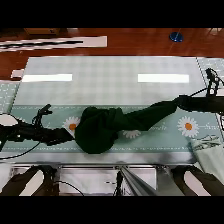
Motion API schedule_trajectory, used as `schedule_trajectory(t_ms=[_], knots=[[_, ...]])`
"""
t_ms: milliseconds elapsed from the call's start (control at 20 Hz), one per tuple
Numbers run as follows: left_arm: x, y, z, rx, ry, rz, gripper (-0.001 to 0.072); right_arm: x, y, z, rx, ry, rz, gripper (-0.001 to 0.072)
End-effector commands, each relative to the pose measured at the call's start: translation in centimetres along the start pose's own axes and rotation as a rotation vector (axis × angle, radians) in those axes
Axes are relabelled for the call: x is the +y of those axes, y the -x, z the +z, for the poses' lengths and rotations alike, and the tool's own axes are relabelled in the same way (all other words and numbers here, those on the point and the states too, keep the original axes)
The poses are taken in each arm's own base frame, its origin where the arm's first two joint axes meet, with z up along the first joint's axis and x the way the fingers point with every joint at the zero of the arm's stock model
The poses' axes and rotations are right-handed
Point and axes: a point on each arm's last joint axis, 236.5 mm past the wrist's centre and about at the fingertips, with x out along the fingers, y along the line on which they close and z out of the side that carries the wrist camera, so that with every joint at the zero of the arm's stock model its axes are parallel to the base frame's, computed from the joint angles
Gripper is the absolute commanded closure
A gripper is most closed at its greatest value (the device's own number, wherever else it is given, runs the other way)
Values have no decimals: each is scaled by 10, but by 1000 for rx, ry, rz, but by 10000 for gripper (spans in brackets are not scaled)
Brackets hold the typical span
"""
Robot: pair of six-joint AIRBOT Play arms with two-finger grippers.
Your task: Fold the shirts.
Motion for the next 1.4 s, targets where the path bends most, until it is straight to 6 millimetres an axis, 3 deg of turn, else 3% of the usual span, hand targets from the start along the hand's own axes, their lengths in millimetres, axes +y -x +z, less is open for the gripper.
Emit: schedule_trajectory(t_ms=[0,200,400,450,500,550,600,750,1000,1150,1200,1300,1350], knots=[[7,-9,5,-13,4,26,17,0,0,-1,7,3,-1,684],[7,-40,4,65,1,33,17,0,0,-1,7,3,0,684],[-4,-75,29,36,1,-3,18,0,0,-3,15,3,1,684],[-4,-82,36,34,-12,13,63,1,0,-5,20,3,3,684],[-4,-87,41,42,-22,22,283,1,0,-6,26,3,3,684],[-7,-90,44,58,-29,19,610,1,0,-8,33,3,5,684],[-11,-90,46,75,-39,11,680,1,0,-9,38,3,6,684],[-25,-82,51,92,-78,-13,682,-2,1,-10,45,22,-6,684],[-50,-59,51,60,-160,-45,682,-25,2,-15,69,80,-101,684],[-60,-51,47,53,-206,-58,682,-25,2,-15,69,80,-103,682],[-60,-51,46,55,-207,-59,682,-25,2,-15,69,79,-102,625],[-60,-51,47,54,-207,-59,681,-23,7,-14,78,88,-102,304],[-60,-51,46,55,-207,-59,681,-20,15,-11,94,109,-107,233]])
